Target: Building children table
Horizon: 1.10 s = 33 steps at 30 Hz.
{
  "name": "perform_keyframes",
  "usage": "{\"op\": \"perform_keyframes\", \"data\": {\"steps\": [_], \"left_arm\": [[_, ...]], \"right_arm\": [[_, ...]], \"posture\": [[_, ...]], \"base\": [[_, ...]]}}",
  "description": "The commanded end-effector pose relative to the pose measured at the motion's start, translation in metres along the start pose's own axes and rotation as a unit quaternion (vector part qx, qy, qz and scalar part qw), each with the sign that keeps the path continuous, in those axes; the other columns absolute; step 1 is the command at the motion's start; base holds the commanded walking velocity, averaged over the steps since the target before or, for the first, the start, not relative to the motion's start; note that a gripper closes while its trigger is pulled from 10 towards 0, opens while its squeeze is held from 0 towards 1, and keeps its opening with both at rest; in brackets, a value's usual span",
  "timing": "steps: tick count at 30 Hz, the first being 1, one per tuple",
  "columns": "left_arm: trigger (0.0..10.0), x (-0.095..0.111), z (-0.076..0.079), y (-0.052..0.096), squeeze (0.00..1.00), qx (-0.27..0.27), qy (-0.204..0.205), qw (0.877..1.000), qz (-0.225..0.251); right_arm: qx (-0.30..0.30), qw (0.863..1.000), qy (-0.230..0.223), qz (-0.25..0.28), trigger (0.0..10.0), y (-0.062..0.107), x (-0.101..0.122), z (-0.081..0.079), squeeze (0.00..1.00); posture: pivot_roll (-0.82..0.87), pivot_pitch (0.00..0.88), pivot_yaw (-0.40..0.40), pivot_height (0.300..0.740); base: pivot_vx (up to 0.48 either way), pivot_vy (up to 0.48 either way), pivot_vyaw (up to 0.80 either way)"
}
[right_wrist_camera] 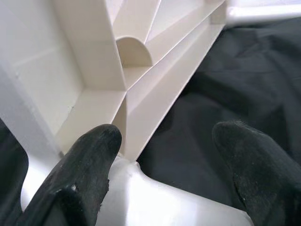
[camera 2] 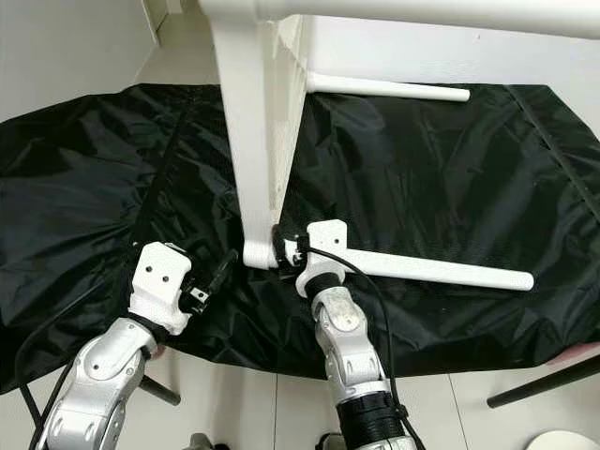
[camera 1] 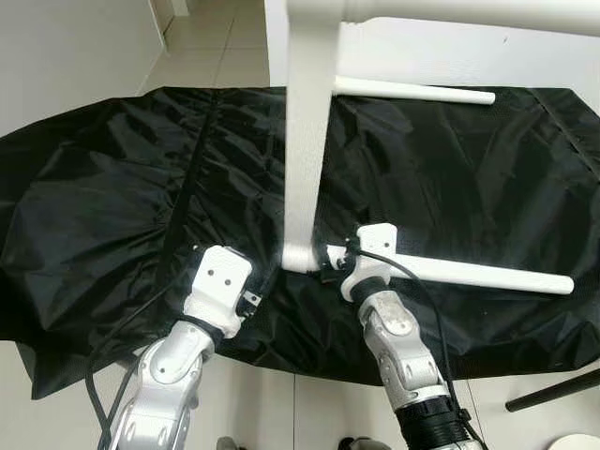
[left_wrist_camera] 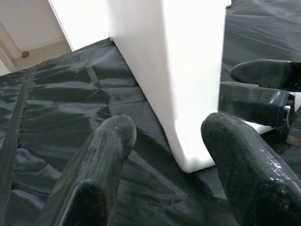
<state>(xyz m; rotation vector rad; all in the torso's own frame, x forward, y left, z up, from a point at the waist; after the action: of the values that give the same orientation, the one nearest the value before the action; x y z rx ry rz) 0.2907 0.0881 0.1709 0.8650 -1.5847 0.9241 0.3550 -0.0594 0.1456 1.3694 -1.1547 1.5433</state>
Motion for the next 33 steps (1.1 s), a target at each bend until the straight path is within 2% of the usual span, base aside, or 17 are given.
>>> {"op": "perform_keyframes", "data": {"steps": [1, 2, 8, 14, 18, 19, 20, 21, 23, 28, 29, 33], "left_arm": [[10.0, -0.001, -0.001, 0.002, 0.00, 0.005, 0.001, 1.000, -0.005], [10.0, 0.002, -0.001, -0.001, 0.00, 0.005, 0.002, 1.000, -0.001], [10.0, 0.003, 0.001, -0.002, 0.00, -0.001, 0.002, 1.000, 0.000], [10.0, 0.006, 0.008, -0.008, 0.00, -0.011, 0.009, 1.000, -0.001], [10.0, 0.007, 0.010, -0.011, 0.00, -0.012, 0.015, 1.000, -0.002], [10.0, 0.016, 0.010, -0.020, 0.00, -0.003, 0.041, 0.999, -0.001], [10.0, 0.016, 0.010, -0.020, 0.00, -0.003, 0.041, 0.999, -0.001], [10.0, 0.021, 0.010, -0.026, 0.00, 0.003, 0.057, 0.998, 0.001], [10.0, 0.033, 0.011, -0.039, 0.00, 0.020, 0.063, 0.998, 0.007], [10.0, 0.037, 0.009, -0.045, 0.00, 0.032, 0.067, 0.997, 0.009], [10.0, 0.041, 0.010, -0.047, 1.00, 0.025, 0.091, 0.995, 0.018], [10.0, 0.048, 0.010, -0.049, 1.00, 0.019, 0.104, 0.994, 0.028]], "right_arm": [[0.033, 0.999, -0.012, -0.016, 10.0, 0.000, -0.009, -0.017, 0.00], [0.038, 0.999, -0.013, -0.012, 10.0, -0.006, -0.006, -0.017, 0.00], [0.036, 0.999, -0.006, -0.002, 10.0, -0.011, -0.001, -0.013, 0.00], [-0.014, 1.000, -0.005, 0.020, 10.0, 0.006, 0.001, 0.015, 0.00], [-0.018, 1.000, -0.005, 0.024, 10.0, 0.008, 0.003, 0.019, 0.00], [-0.031, 0.999, -0.001, 0.035, 10.0, 0.011, 0.007, 0.028, 0.00], [-0.031, 0.999, -0.001, 0.035, 10.0, 0.011, 0.007, 0.028, 0.00], [-0.040, 0.998, 0.001, 0.041, 10.0, 0.014, 0.010, 0.033, 0.00], [-0.056, 0.997, 0.010, 0.051, 10.0, 0.018, 0.016, 0.043, 0.00], [-0.060, 0.996, 0.018, 0.057, 10.0, 0.019, 0.020, 0.048, 0.00], [-0.065, 0.996, 0.022, 0.061, 10.0, 0.020, 0.023, 0.053, 0.00], [-0.076, 0.995, 0.029, 0.065, 10.0, 0.021, 0.027, 0.062, 0.00]], "posture": [[-0.01, 0.126, 0.069, 0.740], [-0.01, 0.123, 0.069, 0.740], [-0.02, 0.126, 0.069, 0.740], [-0.02, 0.127, 0.066, 0.740], [-0.03, 0.126, 0.067, 0.740], [-0.04, 0.133, 0.068, 0.740], [-0.04, 0.133, 0.068, 0.740], [-0.04, 0.133, 0.068, 0.740], [-0.05, 0.134, 0.072, 0.740], [-0.06, 0.133, 0.074, 0.740], [-0.06, 0.132, 0.076, 0.740], [-0.06, 0.130, 0.075, 0.740]], "base": [[0.000, 0.000, 0.00], [0.000, 0.000, 0.00], [0.000, 0.000, 0.00], [0.000, 0.000, 0.00], [0.000, 0.000, 0.00], [0.000, 0.000, 0.00], [0.000, 0.000, 0.00], [0.000, 0.000, 0.00], [0.000, 0.000, 0.00], [0.000, 0.000, 0.00], [0.000, 0.000, 0.00], [0.000, 0.000, 0.00]]}}
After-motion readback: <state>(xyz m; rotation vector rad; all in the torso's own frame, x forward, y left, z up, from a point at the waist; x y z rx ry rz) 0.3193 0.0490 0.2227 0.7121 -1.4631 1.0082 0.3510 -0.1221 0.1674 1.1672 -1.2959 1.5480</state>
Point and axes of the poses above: a point about 5 cm out from each wrist's last joint towards the gripper, its own y axis pointing back from the gripper into the wrist, its own x axis along the axis of the wrist's last joint, z = x × y, the point moved 6 cm from there along -y, pointing out of the wrist towards the gripper, and after that the axes turned 5 degrees about y, right-handed, at the moved point
